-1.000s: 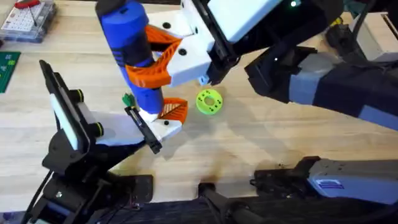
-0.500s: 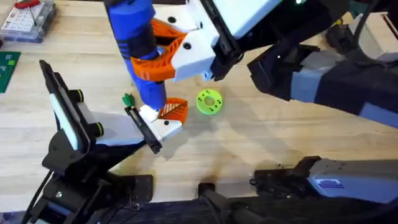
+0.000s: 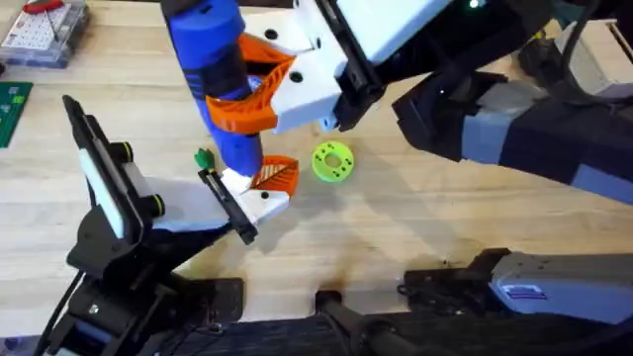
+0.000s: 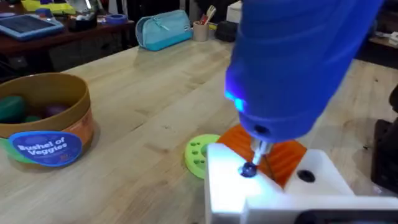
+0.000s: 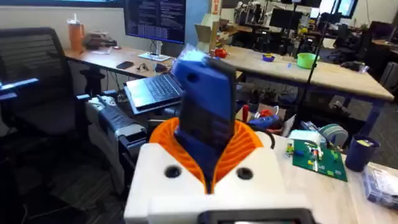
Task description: Pick up the gripper from the table and insert it into the empty holder that is missing its gripper. Then pick up a screw, insert it into the mounting hole, and use the screwdriver to tighten it. Finally, clean up the table by picking up the vegetable and placing it into the bucket.
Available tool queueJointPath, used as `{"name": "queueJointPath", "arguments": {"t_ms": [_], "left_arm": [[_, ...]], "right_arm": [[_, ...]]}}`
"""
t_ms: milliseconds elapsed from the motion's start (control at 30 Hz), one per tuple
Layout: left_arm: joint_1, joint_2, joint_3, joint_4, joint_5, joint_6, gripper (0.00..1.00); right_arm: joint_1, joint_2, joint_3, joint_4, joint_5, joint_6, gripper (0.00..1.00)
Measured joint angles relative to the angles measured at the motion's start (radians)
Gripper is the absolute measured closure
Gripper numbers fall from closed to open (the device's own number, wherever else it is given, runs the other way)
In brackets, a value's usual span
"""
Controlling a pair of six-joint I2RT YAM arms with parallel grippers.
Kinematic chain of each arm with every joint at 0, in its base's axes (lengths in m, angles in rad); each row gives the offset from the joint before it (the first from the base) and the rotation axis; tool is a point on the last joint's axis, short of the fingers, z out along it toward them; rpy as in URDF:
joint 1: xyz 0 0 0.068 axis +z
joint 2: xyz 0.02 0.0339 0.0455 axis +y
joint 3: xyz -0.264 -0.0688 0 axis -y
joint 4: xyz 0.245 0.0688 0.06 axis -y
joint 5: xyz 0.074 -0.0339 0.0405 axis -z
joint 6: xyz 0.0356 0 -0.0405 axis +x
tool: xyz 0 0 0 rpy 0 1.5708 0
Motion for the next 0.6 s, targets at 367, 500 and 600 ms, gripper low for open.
{"name": "queueJointPath", "arguments": {"t_ms": [367, 500, 600], "left_arm": [[0.0, -0.001, 0.0, -0.021, 0.0, 0.0, 0.985], [0.0, -0.001, 0.0, -0.021, 0.0, 0.0, 0.985], [0.0, -0.001, 0.0, -0.021, 0.0, 0.0, 0.985]], "right_arm": [[0.0, 0.0, 0.0, -0.035, 0.0, -0.044, 0.98], [0.0, 0.0, 0.0, -0.043, 0.0, -0.048, 0.98], [0.0, 0.0, 0.0, -0.047, 0.0, -0.05, 0.98]]}}
